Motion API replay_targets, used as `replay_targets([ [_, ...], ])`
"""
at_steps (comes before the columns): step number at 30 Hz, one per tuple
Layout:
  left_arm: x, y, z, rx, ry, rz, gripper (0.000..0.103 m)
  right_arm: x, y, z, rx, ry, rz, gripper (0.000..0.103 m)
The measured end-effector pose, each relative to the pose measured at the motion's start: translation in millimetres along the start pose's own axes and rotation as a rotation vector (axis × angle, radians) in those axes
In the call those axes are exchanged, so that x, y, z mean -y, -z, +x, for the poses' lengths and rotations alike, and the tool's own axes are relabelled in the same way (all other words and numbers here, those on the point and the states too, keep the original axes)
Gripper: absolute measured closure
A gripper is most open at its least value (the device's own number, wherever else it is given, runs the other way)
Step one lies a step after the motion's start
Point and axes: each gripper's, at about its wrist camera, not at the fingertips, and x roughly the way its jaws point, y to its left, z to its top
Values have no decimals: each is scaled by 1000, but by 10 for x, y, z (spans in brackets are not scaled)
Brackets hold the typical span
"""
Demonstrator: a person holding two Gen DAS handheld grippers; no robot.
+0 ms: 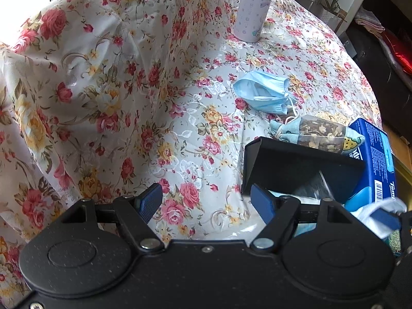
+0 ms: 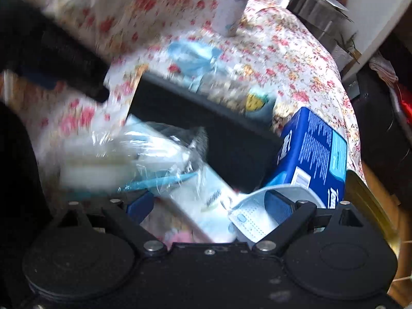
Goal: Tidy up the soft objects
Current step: 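Move left tool to the clear plastic bag while right tool approaches the blue face mask, then close left tool on the clear plastic bag while right tool grasps the blue face mask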
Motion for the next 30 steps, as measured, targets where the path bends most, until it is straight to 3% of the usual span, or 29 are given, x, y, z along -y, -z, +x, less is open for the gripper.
replay_targets([
  [6, -11, 1, -10, 7, 2, -3, 32, 55, -170, -86, 71, -20, 64, 10],
  [10, -22, 8, -18, 10, 11, -4, 32, 192, -228, -133, 103, -62, 175, 10],
  [14, 8, 39, -67, 30, 61, 45, 32, 412, -247, -192, 114, -88, 277, 10],
  [17, 112, 102, -166, 66, 148, 153, 32, 592, -246, -248, 123, -91, 333, 10],
  [20, 294, 213, -262, 99, 184, 297, 32, 791, -217, -311, 127, -99, 392, 10],
  [24, 573, 384, -352, 126, 184, 481, 31, 1056, -141, -421, 130, -114, 466, 10],
  [30, 887, 598, -272, 28, 134, 670, 30, 1335, 16, -535, 122, -100, 529, 10],
])
